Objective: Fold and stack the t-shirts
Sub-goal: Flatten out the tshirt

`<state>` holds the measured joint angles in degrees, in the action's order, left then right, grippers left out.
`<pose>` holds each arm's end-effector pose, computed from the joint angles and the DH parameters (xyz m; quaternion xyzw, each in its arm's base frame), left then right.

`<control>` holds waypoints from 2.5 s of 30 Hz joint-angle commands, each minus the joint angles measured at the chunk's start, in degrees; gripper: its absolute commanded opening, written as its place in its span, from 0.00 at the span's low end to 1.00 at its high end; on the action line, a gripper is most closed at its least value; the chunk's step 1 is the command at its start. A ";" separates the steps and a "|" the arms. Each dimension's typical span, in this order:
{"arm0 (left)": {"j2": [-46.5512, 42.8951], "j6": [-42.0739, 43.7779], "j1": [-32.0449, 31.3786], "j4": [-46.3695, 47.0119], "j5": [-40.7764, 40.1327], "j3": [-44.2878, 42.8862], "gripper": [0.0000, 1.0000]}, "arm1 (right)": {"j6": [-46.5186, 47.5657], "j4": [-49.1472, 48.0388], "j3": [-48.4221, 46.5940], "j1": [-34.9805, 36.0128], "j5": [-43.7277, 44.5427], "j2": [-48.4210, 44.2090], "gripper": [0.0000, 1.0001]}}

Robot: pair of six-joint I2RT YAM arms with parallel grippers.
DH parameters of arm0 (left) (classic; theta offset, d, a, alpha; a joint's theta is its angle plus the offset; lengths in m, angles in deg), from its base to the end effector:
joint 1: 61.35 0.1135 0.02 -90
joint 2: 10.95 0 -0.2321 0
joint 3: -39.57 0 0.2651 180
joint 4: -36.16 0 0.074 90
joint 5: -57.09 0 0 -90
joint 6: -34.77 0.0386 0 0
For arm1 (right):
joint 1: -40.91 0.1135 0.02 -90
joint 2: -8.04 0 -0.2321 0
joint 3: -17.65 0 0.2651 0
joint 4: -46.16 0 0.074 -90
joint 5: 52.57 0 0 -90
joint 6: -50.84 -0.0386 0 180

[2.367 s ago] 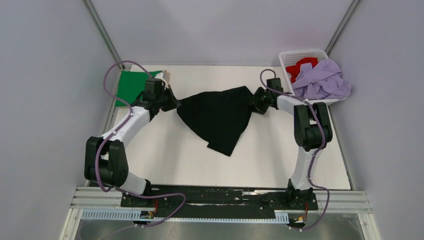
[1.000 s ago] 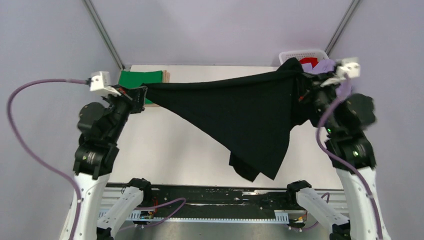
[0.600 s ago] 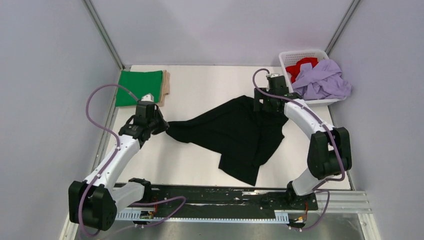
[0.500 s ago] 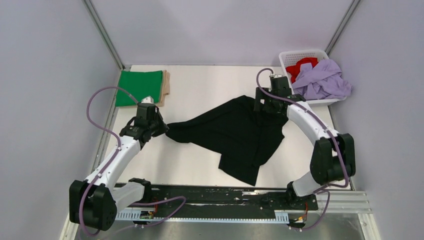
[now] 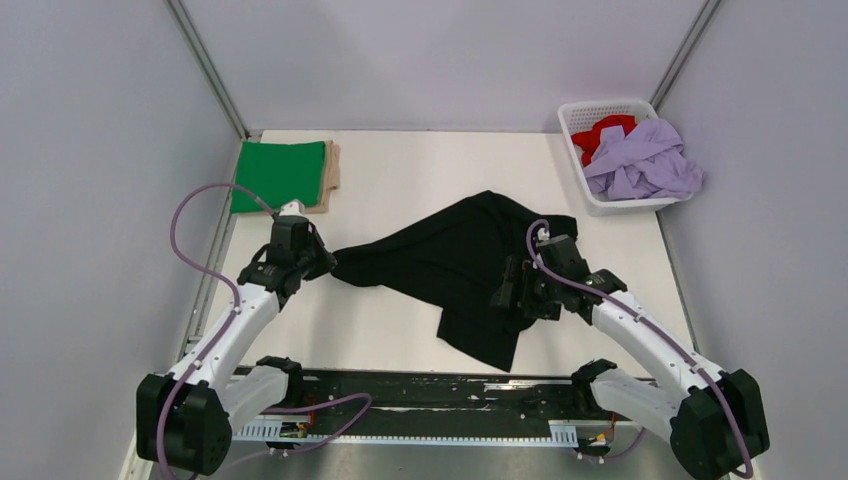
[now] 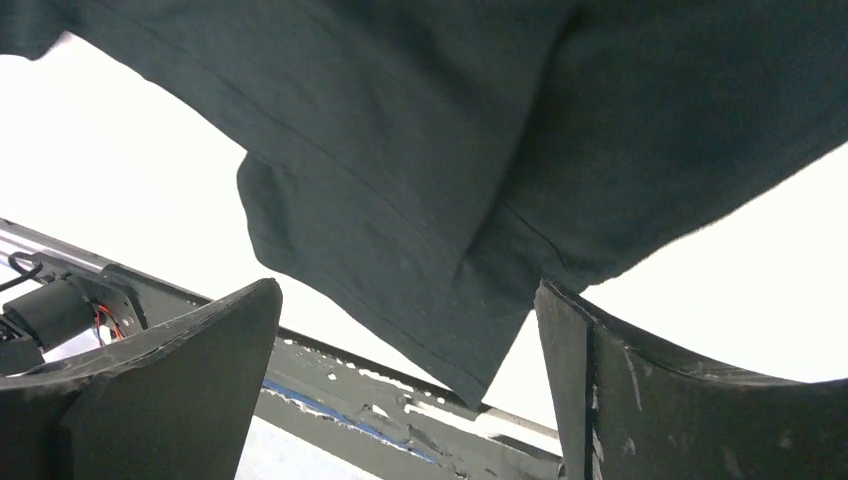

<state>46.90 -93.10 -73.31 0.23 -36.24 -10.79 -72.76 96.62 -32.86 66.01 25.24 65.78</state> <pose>0.2363 -0.0478 0.1981 -0.2170 0.8922 -0.1423 0.3697 0.1947 0.1002 0.1820 0.0413 0.9546 0.2245 0.1912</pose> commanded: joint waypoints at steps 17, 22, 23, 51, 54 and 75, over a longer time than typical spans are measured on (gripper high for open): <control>-4.69 -0.42 0.19 0.67 1.32 0.69 0.00 | -6.06 -17.95 3.74 0.30 2.69 9.88 0.96; -4.85 -0.58 0.19 0.53 1.46 0.88 0.00 | -6.64 -21.70 5.44 0.37 -0.33 9.78 0.96; -4.85 -0.56 0.19 0.53 1.52 0.88 0.00 | -6.69 -23.27 5.68 0.38 -1.89 9.65 0.95; -4.39 -0.72 0.19 1.90 2.98 2.20 0.00 | -9.15 -29.29 15.98 2.62 -4.07 7.58 0.55; -4.17 -0.85 0.19 2.06 2.98 2.21 0.00 | -9.09 -29.90 15.18 2.77 -3.15 8.71 0.33; -10.21 -0.54 0.19 4.31 1.95 -29.76 0.00 | 3.21 -20.46 -23.45 2.78 14.71 -16.84 0.00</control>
<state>39.75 -94.10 -73.34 -0.30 -34.26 -31.83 -76.02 76.17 -46.19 68.63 33.83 51.53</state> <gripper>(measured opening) 0.017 0.006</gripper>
